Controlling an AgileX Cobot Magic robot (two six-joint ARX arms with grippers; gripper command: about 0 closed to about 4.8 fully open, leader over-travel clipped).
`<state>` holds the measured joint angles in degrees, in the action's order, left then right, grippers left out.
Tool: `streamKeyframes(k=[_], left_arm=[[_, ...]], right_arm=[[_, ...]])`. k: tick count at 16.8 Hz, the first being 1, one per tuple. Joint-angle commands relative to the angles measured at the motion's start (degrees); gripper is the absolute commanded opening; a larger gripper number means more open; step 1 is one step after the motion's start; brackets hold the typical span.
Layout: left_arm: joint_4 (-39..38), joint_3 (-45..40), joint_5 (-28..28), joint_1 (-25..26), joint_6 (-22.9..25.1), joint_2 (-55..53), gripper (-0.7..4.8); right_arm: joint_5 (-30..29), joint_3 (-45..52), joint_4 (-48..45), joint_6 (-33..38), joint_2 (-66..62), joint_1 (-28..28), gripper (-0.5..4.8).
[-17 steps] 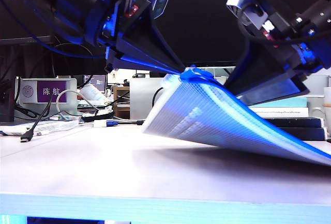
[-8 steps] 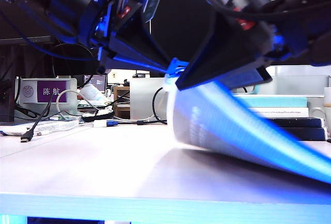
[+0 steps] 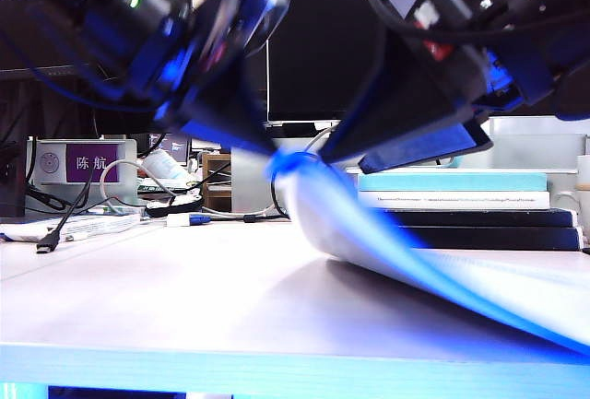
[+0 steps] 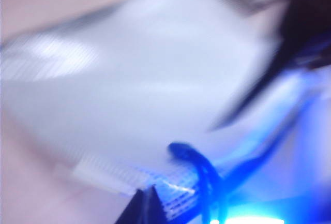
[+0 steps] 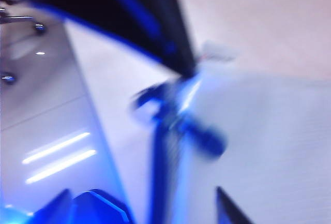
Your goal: Pick up the transparent plastic file bag with a blue zipper and close its zipper.
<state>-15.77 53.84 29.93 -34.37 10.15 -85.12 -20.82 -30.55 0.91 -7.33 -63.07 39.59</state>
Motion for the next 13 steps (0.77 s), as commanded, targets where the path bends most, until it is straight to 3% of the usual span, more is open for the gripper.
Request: streamKeyframes(k=[1, 4, 6, 9, 13], left_arm=[[-0.5, 0.3, -6.6, 0.6, 3.7, 0.1, -0.06], [-3.5, 0.3, -5.3, 0.7, 7.9, 0.1, -0.06], [-3.8, 0.3, -3.7, 0.7, 8.5, 0.1, -0.06], [-3.8, 0.3, 1.7, 0.6, 8.5, 0.1, -0.06], [-3.9, 0.3, 3.0, 0.5, 9.1, 0.1, -0.06]], right_arm=[[-1.3, -0.4, -0.7, 0.0, 0.2, 0.0, 3.48], [2.0, -0.4, -1.3, -3.6, 0.2, 0.0, 3.33], [3.3, -0.4, -2.6, -5.2, 0.1, 0.0, 2.85], [1.7, -0.5, -6.2, -5.4, -2.3, 0.0, 2.85], [-1.2, -0.5, -6.8, -5.4, -7.1, 0.2, 2.82]])
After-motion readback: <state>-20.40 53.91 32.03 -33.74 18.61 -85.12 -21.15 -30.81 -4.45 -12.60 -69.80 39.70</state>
